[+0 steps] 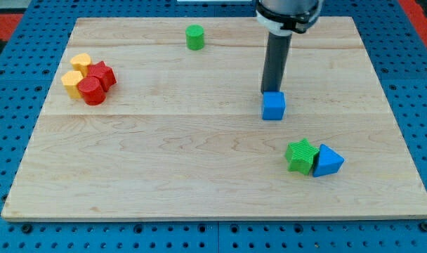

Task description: Push the blue cube to the top left of the green star

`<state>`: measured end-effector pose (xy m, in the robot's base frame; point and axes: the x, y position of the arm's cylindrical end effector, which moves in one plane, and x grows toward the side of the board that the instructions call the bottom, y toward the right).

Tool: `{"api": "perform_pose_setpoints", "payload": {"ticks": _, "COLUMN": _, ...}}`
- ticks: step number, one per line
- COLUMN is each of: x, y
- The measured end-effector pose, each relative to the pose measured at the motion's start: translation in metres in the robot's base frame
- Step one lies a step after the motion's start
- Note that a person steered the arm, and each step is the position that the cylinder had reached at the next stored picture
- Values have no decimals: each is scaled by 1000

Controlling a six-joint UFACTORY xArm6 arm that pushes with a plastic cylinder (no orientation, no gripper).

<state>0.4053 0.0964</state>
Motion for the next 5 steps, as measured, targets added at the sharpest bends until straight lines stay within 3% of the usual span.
{"api": "perform_pose_setpoints", "payload": {"ticks": 2, "x": 43, "y": 0}}
{"api": "perform_pose_setpoints", "payload": {"ticks": 5, "x": 62, "y": -6}}
